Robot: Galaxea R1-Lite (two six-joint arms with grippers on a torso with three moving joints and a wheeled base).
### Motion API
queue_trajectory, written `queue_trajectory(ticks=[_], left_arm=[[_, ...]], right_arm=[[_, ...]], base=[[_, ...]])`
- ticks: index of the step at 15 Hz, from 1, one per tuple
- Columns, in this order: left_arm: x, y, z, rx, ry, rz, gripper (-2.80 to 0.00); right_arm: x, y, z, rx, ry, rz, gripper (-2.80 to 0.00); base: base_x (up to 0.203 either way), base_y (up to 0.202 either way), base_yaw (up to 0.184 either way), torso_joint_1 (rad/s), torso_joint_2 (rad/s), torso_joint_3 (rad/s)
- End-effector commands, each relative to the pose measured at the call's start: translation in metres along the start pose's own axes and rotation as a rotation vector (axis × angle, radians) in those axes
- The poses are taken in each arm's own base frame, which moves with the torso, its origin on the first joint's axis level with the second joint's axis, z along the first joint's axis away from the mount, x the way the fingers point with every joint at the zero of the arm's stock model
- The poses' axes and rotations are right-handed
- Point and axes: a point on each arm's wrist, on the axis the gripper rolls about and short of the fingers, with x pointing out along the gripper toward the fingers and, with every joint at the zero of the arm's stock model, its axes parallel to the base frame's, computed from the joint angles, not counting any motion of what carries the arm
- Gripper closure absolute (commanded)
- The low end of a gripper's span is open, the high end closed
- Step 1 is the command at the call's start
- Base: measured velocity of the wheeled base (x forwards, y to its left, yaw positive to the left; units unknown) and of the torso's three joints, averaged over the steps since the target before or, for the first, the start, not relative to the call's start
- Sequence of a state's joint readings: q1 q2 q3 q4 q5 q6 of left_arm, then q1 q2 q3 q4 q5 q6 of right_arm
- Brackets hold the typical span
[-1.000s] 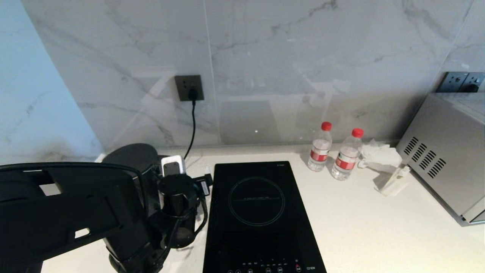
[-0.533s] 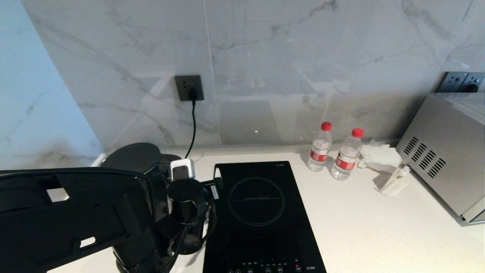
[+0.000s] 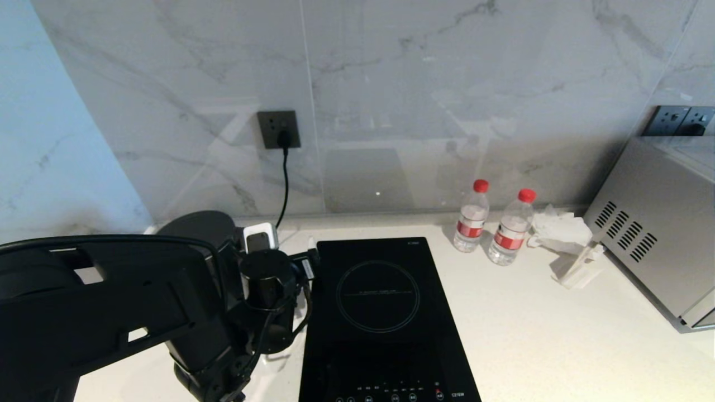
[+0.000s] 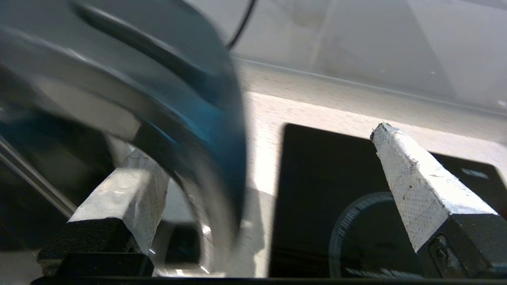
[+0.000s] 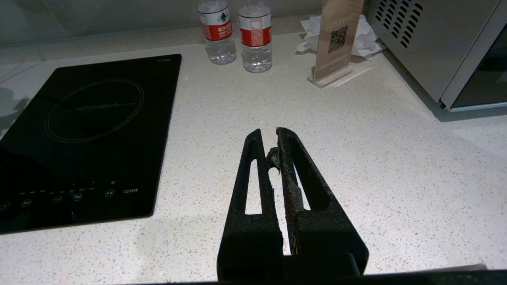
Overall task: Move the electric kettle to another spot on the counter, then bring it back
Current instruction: Pick up the kettle
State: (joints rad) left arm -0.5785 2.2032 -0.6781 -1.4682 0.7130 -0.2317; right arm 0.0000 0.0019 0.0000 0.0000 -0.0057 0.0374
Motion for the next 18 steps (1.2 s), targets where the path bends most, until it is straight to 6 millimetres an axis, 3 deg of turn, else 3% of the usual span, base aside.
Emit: queue_trajectory(ticks=[1,18], left_arm=[[0.006,0.005,0.001,-0.007,-0.01,0.024,-2.8],[0.005,0.005,0.021,-0.018,-0.037,0.014,-2.8]], right_arm=[[0.0,0.0,0.0,0.001,0.0,0.0,0.0],[0.0,0.0,0.0,0.001,0.0,0.0,0.0]], base=[[0.0,0.0,0.0,0.0,0.0,0.0],[0.0,0.0,0.0,0.0,0.0,0.0]])
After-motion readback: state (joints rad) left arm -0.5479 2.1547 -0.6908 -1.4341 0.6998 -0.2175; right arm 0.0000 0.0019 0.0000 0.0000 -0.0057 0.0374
